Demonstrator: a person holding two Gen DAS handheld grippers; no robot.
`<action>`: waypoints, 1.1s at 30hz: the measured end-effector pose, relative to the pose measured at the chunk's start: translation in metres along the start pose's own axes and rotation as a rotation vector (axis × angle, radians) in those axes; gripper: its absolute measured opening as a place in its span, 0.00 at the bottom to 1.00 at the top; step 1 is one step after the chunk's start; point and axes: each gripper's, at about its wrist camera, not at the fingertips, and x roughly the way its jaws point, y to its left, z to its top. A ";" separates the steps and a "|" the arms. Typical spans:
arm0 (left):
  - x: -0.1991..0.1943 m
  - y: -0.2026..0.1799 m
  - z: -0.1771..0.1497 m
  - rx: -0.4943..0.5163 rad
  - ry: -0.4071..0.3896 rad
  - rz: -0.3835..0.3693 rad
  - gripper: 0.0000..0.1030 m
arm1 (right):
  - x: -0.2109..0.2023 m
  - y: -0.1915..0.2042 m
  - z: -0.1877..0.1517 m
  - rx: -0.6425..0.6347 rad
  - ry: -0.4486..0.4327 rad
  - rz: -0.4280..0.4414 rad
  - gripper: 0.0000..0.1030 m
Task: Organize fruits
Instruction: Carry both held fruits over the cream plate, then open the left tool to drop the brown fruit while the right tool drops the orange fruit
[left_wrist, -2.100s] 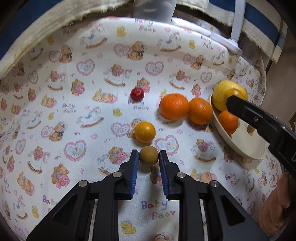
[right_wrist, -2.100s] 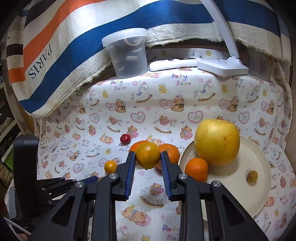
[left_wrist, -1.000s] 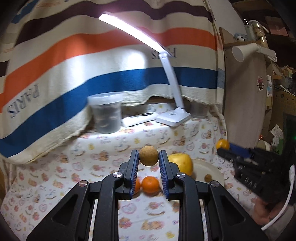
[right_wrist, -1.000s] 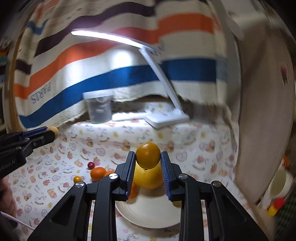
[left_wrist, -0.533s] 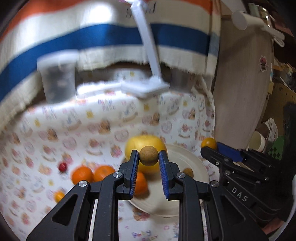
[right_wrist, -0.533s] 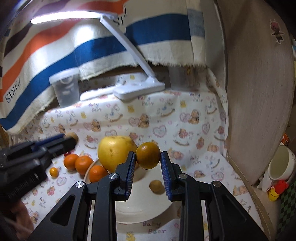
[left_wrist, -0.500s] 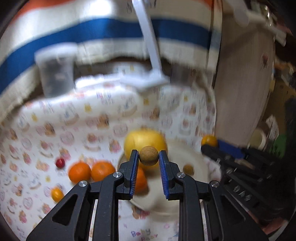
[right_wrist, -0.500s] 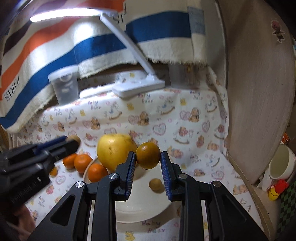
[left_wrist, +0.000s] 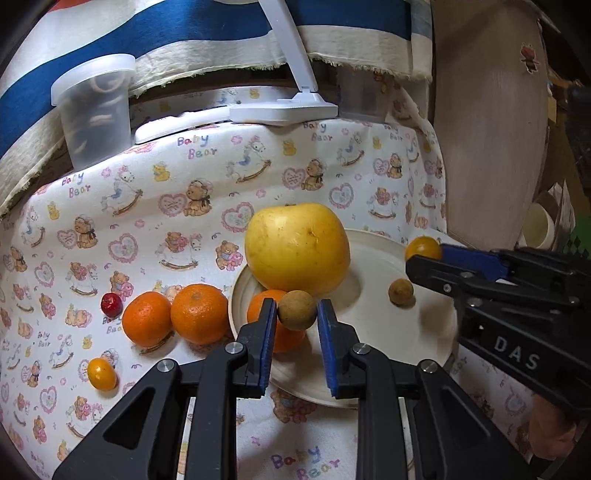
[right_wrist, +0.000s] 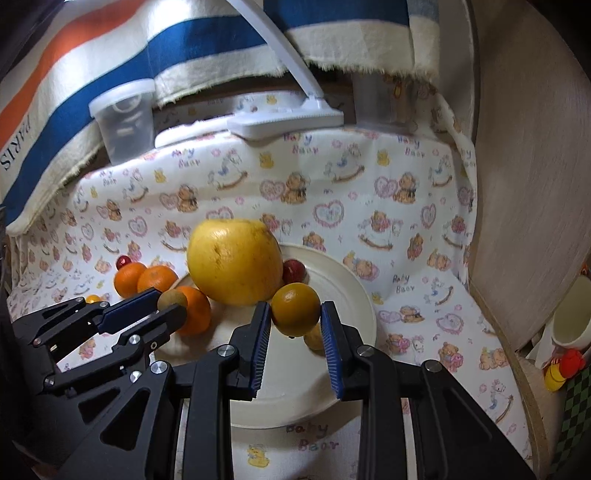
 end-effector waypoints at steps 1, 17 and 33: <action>0.000 0.001 0.000 -0.007 0.000 0.001 0.21 | 0.001 -0.002 0.000 0.010 0.007 0.000 0.28; 0.005 0.002 0.000 0.004 0.028 0.000 0.22 | 0.016 -0.009 -0.003 0.033 0.066 -0.013 0.28; 0.008 0.003 -0.001 -0.003 0.043 -0.003 0.24 | 0.025 -0.010 -0.002 0.041 0.121 -0.011 0.28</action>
